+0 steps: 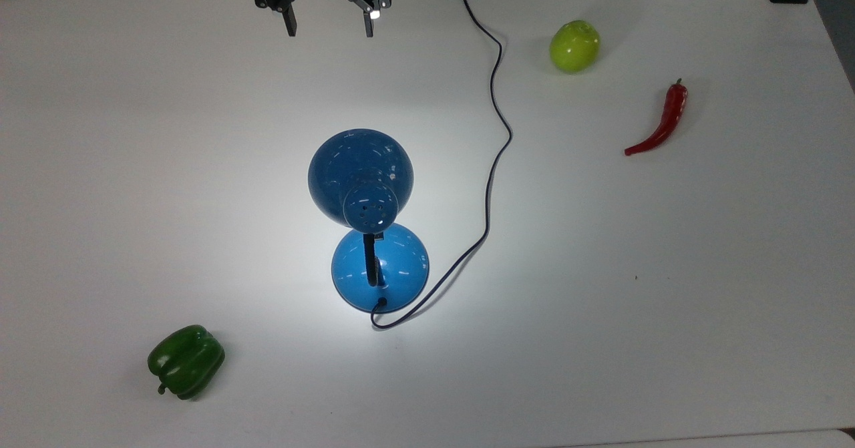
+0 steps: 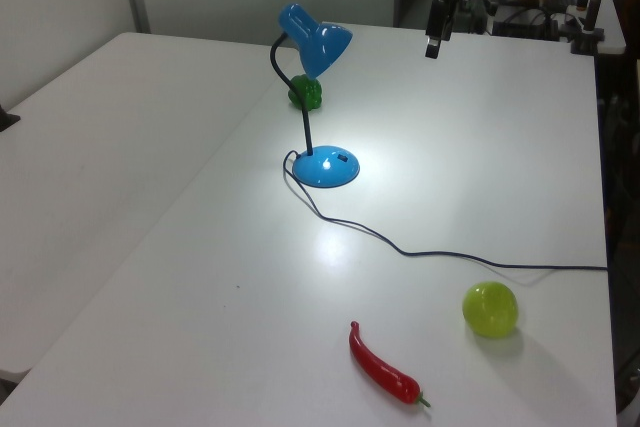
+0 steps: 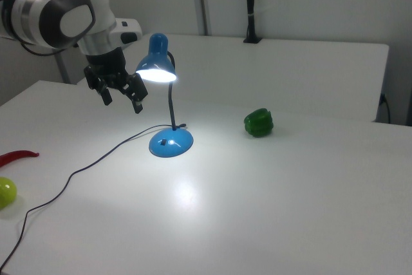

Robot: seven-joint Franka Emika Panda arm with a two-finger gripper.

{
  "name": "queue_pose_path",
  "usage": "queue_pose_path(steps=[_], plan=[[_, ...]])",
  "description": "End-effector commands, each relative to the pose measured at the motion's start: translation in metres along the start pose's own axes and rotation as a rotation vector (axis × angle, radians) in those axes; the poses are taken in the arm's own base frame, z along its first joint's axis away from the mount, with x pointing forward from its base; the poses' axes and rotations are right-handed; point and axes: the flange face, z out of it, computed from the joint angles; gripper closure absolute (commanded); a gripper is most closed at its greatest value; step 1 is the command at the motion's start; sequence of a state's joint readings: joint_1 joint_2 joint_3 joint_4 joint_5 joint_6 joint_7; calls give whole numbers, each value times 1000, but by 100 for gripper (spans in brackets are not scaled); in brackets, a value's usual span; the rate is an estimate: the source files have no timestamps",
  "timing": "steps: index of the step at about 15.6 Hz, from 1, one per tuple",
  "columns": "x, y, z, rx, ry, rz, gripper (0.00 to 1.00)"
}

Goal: Turn off lamp
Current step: 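Move the gripper toward the blue lamp's round base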

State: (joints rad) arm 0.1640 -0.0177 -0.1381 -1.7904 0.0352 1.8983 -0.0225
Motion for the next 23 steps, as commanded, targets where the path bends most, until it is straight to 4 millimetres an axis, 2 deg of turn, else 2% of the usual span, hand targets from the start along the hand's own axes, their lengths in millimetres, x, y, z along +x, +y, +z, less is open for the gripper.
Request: queue_pose_path(steps=[1, 11, 17, 18, 22, 23], plan=[[-3, 2, 1, 0, -14, -15, 0], [-1, 3, 6, -6, -18, -24, 2], [0, 2, 7, 0, -18, -59, 74], [0, 2, 8, 1, -21, -60, 82], [2, 0, 12, 1, -15, -63, 100], [3, 0, 13, 4, -7, -62, 100]])
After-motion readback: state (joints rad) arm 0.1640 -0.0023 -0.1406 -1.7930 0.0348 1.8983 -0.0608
